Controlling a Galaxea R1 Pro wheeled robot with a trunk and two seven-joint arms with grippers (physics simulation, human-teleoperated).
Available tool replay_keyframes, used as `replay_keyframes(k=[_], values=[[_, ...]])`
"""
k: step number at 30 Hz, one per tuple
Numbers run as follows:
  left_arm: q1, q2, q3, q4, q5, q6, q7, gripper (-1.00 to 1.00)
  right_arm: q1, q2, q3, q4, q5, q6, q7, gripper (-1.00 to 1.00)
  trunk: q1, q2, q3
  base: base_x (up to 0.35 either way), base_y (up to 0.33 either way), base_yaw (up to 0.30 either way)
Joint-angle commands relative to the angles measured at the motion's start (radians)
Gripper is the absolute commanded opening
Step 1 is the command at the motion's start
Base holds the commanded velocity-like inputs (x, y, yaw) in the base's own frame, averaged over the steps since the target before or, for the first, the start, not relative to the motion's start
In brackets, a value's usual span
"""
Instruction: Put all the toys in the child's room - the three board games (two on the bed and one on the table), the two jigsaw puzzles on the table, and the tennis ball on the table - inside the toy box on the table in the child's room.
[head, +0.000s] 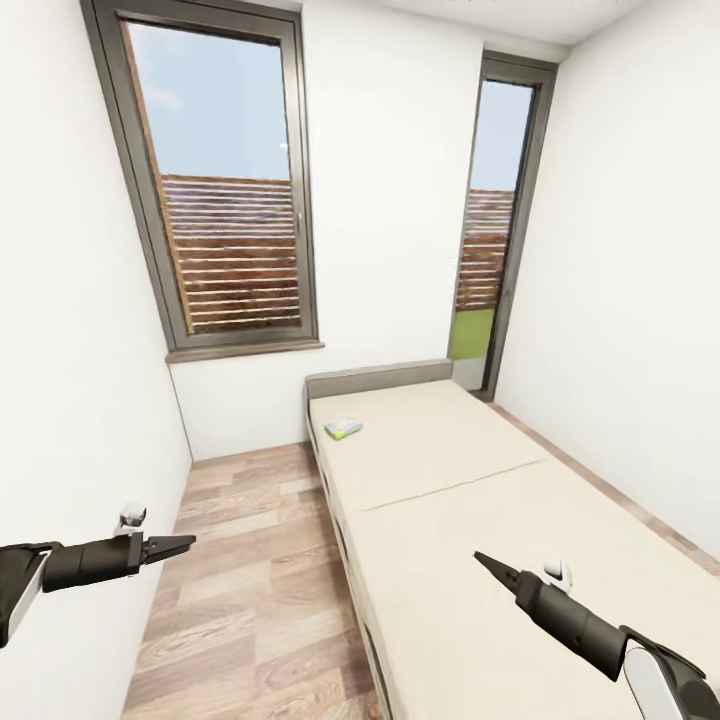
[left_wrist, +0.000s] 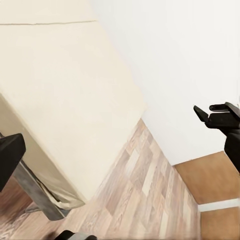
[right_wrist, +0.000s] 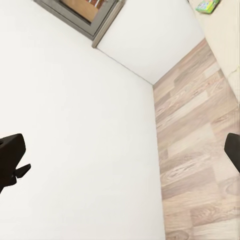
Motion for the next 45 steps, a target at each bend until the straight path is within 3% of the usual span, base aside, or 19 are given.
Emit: replay_keyframes(k=[1,45], values=[[0.000,0.000,0.001,0.000,-0.002,0.011,-0.004,1.00,-0.001,0.000,-0.001,0.000,-0.003,0.006,0.002,1.00,0.000,-0.001,0.000,0.006,0.014,-0.276],[0.000,0.002,0.002,0.000,-0.002,0.011,-0.006,1.00,-0.001,0.000,-0.001,0.002,-0.006,0.006,0.002,1.00,0.000,-0.001,0.000,-0.011,0.083,-0.279]])
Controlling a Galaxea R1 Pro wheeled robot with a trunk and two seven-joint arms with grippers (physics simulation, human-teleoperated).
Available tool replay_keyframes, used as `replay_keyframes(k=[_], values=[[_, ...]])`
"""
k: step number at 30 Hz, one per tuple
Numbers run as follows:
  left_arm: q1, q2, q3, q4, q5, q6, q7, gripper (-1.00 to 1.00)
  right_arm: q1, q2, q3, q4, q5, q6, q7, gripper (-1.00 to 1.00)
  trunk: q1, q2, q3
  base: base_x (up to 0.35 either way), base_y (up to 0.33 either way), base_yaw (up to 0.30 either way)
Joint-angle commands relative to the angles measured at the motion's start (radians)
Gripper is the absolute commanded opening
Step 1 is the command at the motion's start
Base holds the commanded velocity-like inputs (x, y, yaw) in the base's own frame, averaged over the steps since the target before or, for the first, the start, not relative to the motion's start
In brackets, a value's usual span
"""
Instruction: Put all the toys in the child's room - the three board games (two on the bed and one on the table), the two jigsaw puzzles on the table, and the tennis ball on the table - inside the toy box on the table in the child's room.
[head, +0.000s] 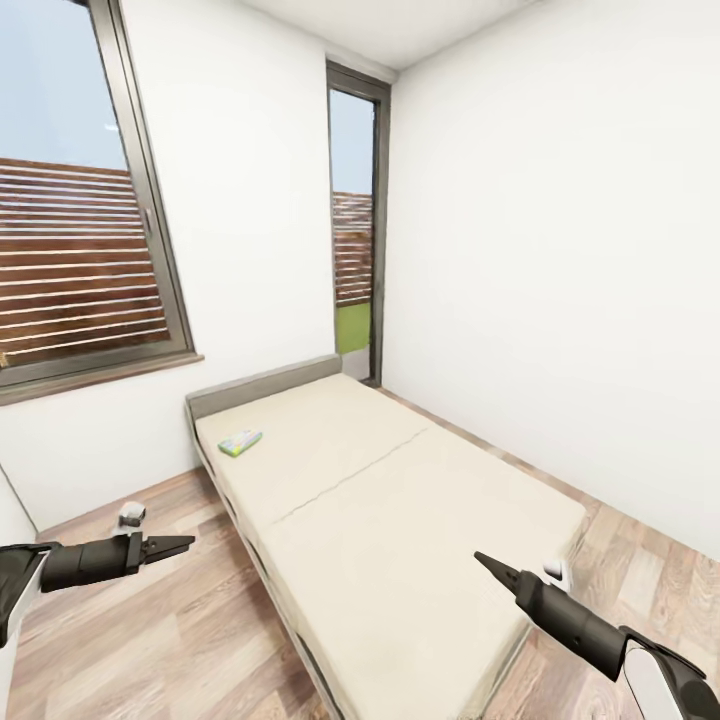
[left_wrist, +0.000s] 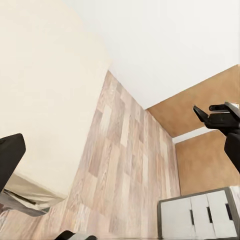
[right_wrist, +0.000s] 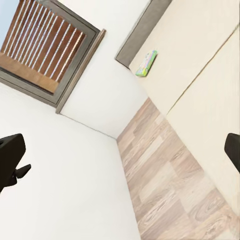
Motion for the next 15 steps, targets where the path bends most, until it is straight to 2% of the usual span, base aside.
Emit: replay_keyframes(k=[1,5,15], values=[[0.000,0.000,0.001,0.000,-0.002,0.011,-0.004,1.00,-0.001,0.000,-0.001,0.000,-0.003,0.006,0.001,1.00,0.000,-0.001,0.000,0.000,0.144,-0.279],[0.000,0.000,0.001,0.000,-0.002,0.011,-0.004,1.00,-0.001,0.000,-0.001,0.000,-0.003,0.006,0.001,1.00,0.000,-0.001,0.000,0.000,0.102,-0.279],[0.000,0.000,0.001,0.000,-0.002,0.011,-0.004,1.00,-0.001,0.000,-0.001,0.000,-0.003,0.006,0.001,1.00,0.000,-0.001,0.000,0.000,0.016,-0.279]])
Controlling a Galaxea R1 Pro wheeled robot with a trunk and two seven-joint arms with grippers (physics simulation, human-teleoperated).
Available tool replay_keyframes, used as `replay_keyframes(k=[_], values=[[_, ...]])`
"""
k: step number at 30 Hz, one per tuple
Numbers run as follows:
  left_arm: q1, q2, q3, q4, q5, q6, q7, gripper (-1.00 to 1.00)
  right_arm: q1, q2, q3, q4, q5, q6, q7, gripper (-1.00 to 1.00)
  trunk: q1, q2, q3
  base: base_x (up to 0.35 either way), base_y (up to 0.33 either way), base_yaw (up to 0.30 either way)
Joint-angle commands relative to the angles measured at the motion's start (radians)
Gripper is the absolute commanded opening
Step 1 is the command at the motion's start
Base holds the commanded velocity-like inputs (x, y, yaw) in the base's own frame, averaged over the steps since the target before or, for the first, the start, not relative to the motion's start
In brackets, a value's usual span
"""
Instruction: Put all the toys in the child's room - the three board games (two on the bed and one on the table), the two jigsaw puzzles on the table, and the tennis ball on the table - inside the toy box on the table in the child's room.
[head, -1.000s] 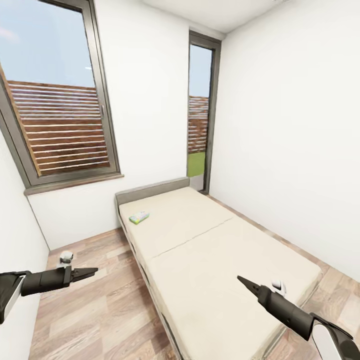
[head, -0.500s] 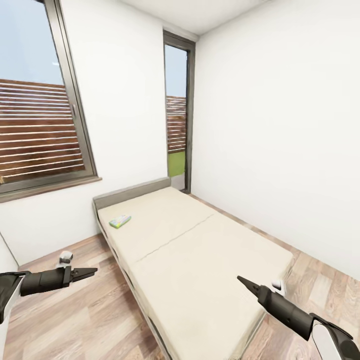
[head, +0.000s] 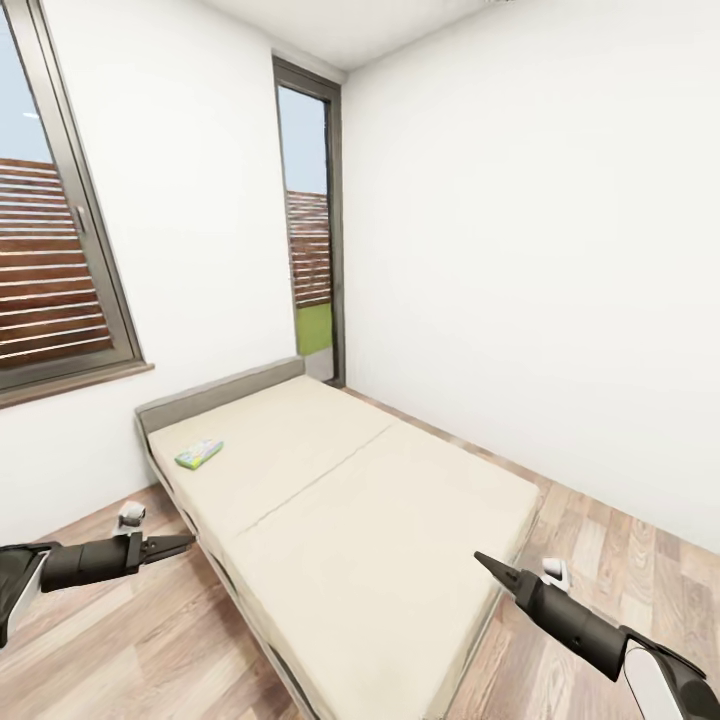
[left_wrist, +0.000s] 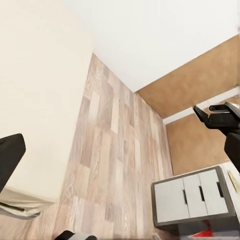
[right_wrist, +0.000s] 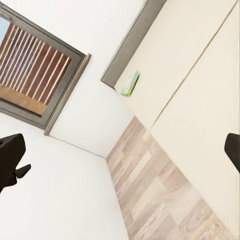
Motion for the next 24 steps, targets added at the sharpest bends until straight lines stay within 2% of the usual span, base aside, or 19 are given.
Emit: replay_keyframes(k=[1,24], values=[[0.000,0.000,0.001,0.000,-0.002,0.011,-0.004,1.00,-0.001,0.000,-0.001,0.000,-0.003,0.006,0.002,1.00,0.000,-0.001,0.000,0.000,0.002,-0.279],[0.000,0.001,0.001,0.000,-0.002,0.010,-0.004,1.00,-0.001,0.000,-0.001,0.008,-0.003,0.006,0.002,1.00,0.000,-0.001,0.000,0.018,0.020,-0.279]])
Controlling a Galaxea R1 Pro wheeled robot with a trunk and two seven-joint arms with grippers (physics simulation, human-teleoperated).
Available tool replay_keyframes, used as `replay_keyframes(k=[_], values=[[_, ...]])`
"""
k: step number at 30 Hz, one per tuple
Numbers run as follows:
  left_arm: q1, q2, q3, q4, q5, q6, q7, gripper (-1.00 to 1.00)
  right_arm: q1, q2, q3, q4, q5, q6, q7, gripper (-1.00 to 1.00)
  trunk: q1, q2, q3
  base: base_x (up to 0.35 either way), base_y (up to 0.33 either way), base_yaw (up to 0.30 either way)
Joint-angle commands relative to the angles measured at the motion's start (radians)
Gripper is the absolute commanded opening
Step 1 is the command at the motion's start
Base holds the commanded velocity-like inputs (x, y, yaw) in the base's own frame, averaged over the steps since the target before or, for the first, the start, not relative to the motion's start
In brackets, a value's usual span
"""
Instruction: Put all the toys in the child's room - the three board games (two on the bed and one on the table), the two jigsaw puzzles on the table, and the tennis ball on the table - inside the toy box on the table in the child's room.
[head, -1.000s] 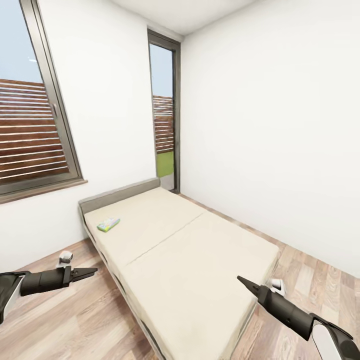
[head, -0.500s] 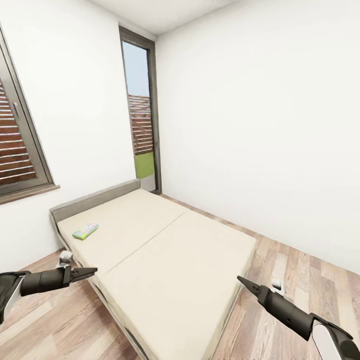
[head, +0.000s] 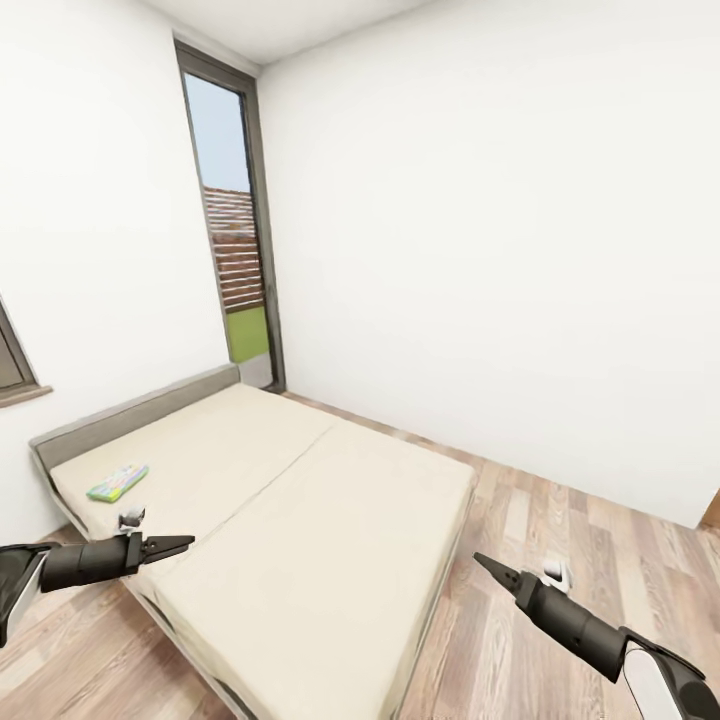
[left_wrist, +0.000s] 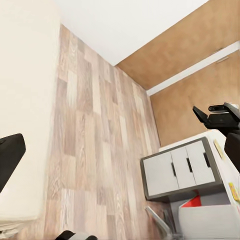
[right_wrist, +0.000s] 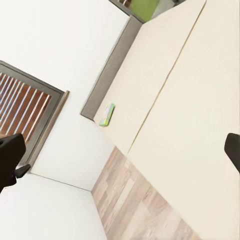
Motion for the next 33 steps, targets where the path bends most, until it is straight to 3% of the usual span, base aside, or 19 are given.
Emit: replay_keyframes(k=[1,18,33], values=[[0.000,0.000,0.001,0.000,-0.002,0.011,-0.004,1.00,-0.001,0.000,-0.001,0.000,-0.003,0.006,0.002,1.00,0.000,-0.001,0.000,0.001,0.001,-0.279],[0.000,0.001,0.001,0.000,-0.002,0.011,-0.004,1.00,-0.001,0.000,-0.001,0.000,-0.006,0.007,0.002,1.00,0.000,-0.001,0.000,0.000,0.012,-0.279],[0.000,0.001,0.001,0.000,-0.002,0.011,-0.004,1.00,-0.001,0.000,-0.001,0.000,-0.006,0.007,0.003,1.00,0.000,-0.001,0.000,0.000,0.149,-0.274]])
